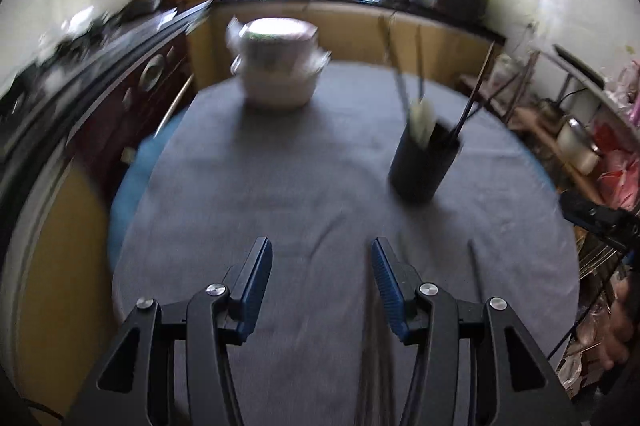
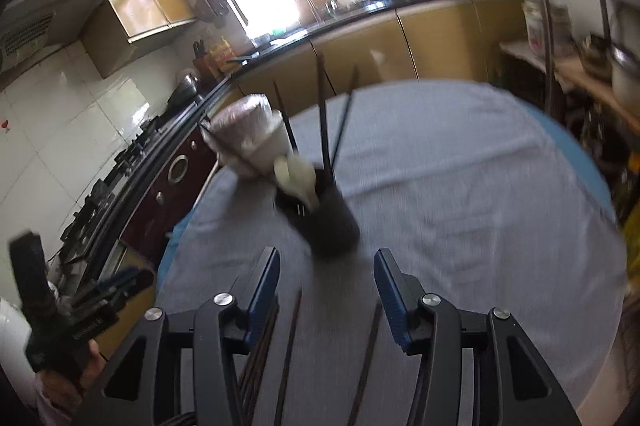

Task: Organize utensils
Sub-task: 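Withdraw both open tools back over the remaining dark chopsticks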

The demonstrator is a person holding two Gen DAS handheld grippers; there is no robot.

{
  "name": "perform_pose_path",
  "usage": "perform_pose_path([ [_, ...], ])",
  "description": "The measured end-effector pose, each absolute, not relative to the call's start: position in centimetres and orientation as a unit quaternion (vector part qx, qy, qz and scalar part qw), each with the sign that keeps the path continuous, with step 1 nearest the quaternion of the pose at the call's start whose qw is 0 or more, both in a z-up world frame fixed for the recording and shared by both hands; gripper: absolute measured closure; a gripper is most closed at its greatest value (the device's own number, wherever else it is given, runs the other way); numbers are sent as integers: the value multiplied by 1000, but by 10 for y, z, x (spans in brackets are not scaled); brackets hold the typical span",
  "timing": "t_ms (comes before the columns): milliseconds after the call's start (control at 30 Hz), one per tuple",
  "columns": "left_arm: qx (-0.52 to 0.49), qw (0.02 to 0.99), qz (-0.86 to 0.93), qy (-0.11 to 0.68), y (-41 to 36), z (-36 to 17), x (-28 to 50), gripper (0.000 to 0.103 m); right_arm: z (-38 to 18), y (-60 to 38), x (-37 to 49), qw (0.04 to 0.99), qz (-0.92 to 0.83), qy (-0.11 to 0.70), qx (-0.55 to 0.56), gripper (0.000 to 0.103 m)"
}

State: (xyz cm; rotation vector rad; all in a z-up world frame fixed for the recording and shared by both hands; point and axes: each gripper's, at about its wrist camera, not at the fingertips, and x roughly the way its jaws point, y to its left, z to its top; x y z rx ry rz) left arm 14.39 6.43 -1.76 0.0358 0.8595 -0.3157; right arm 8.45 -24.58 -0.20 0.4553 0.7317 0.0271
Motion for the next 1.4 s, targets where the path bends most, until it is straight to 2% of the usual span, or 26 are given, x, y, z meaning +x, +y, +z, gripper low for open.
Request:
perform_pose_path([
  [300, 23, 883, -111, 455, 79, -68, 80, 50, -58, -236, 55, 877, 19, 420, 233, 51],
  [533, 68, 899, -61, 429, 64, -66, 54, 48, -91, -220, 35, 868, 30, 451, 207, 51],
  [633, 87, 905, -47, 414, 56, -60, 50, 43, -96, -217, 27, 870, 33, 448, 204, 51],
  [1400, 122, 895, -45, 426, 37, -67, 48, 43, -103, -195, 12, 879, 55, 440, 174, 51],
])
